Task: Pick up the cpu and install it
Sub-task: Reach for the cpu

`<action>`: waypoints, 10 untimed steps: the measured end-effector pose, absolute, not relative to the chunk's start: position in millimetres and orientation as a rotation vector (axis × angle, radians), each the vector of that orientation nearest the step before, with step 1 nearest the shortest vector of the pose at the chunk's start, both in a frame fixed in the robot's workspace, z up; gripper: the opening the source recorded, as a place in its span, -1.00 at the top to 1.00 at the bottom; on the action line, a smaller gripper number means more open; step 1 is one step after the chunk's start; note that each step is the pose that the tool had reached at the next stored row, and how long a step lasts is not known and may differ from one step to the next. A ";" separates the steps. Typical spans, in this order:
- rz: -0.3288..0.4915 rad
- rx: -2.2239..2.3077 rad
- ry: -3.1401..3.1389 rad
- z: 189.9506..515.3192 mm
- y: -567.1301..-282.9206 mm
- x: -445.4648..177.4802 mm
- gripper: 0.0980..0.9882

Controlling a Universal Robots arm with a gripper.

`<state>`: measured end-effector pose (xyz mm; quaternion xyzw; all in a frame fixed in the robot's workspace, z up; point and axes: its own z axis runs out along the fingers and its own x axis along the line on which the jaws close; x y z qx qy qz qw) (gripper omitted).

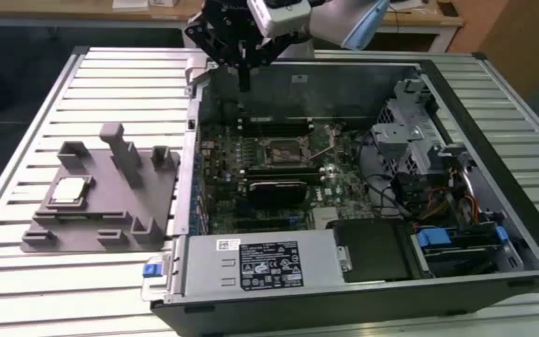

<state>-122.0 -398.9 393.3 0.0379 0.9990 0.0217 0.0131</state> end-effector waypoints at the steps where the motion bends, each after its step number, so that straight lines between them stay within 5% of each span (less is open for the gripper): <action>1: 0.068 0.118 3.113 393.3 -399.0 -122.0 0.98; 10: 0.068 0.118 3.112 393.3 -398.9 -122.7 0.98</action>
